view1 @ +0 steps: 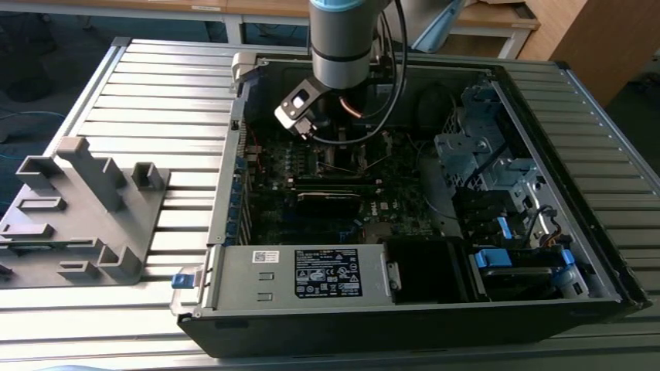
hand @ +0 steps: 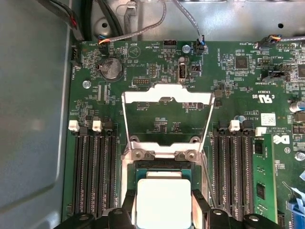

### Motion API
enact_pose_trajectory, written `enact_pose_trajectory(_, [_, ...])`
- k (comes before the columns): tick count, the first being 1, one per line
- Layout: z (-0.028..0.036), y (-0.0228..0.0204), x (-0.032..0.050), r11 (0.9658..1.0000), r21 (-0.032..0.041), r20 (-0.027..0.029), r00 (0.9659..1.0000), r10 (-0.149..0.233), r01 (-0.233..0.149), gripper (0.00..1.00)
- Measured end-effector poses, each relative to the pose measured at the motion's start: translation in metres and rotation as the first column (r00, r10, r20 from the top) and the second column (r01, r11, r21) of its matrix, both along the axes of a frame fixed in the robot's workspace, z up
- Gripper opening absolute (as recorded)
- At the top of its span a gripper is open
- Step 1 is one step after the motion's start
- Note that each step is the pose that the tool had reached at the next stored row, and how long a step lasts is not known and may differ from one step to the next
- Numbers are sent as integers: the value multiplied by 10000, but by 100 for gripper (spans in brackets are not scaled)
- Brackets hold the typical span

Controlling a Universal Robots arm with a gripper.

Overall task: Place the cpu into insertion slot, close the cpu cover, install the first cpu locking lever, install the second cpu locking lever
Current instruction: 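Place the cpu into insertion slot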

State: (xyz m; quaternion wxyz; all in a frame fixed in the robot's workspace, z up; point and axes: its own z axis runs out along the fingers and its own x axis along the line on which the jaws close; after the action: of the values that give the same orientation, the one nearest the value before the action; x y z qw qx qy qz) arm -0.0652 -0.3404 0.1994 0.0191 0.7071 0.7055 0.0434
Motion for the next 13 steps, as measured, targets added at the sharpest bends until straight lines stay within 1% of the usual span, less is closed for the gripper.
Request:
enact_pose_trajectory(9, [-7,0,24,10000,-7,0,10000,-17,17,54])
enact_pose_trajectory(13, [-19,0,25,9998,-9,-1,9998,-203,203,54])
